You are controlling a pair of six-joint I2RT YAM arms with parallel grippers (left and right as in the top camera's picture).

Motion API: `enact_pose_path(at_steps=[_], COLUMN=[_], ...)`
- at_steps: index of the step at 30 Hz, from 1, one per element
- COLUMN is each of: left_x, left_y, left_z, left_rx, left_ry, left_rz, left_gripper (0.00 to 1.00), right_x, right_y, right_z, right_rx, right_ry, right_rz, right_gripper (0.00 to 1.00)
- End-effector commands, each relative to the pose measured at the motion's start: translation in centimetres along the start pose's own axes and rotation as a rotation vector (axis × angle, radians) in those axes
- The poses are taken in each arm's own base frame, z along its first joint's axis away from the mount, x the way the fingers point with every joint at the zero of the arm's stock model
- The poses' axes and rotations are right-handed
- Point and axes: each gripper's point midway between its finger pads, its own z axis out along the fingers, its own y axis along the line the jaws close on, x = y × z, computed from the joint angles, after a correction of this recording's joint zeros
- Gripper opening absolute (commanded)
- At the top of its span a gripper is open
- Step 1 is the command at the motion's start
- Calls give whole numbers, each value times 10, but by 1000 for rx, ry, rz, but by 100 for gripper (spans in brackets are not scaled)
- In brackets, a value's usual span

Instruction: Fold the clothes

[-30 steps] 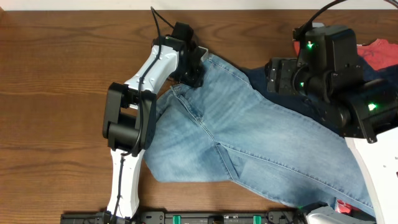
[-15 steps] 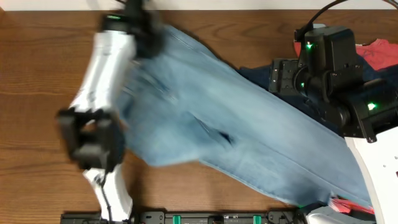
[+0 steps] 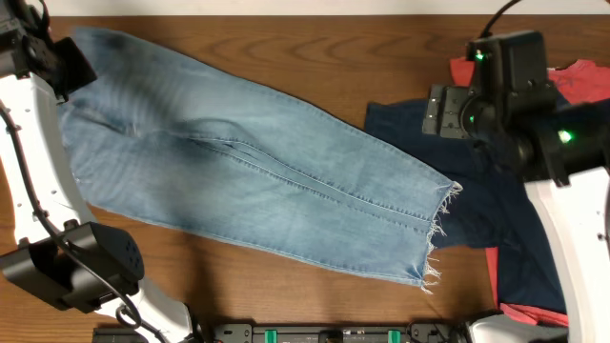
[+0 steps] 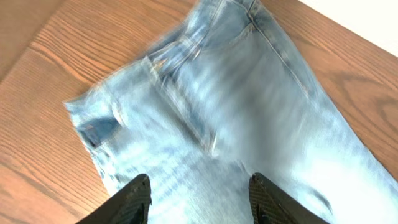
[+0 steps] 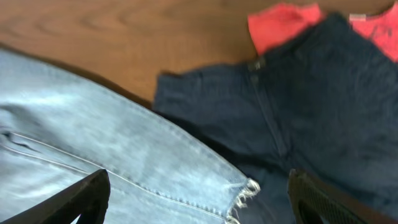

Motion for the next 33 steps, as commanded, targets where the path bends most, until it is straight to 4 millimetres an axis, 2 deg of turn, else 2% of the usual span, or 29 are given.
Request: enact_pose_path(at_steps=[1, 4, 7, 9, 12, 15, 17, 21, 24, 29, 33], left_x=[10, 21, 34, 48, 74, 95, 109, 146, 178, 229, 260], left_y=[-6, -5, -8, -27, -69, -94, -116, -166, -190, -223, -237], left_z=[0, -5, -13, -20, -32, -33, -30, -18, 6, 47, 81], left_rx=[27, 24, 49, 167, 373, 418, 445, 506, 459, 466, 469], left_ry=[43, 83, 130, 189, 290, 341, 363, 396, 419, 465, 491], left_rz=[16, 17, 20, 16, 90, 179, 259, 468, 573, 665, 709], left_gripper=[54, 54, 54, 54, 54, 54, 54, 54, 52, 27, 13], right_x=[9, 18, 24, 29, 43, 55, 63, 64, 58, 48, 37], right_y=[-2, 2, 4, 7, 14, 25, 23, 14, 2, -20, -30], right_z=[30, 62, 97, 116, 135, 148, 154, 157, 149, 122, 99], right_rx=[41, 57, 83, 85, 58, -6, 7, 22, 30, 44, 39], right_ry=[97, 184, 246, 286, 363, 428, 464, 481, 465, 427, 365], right_rz=[3, -10, -15, -18, -28, -88, -93, -73, -25, 36, 66], right_gripper=[88, 87, 80, 79, 77, 75, 72, 71, 71, 72, 75])
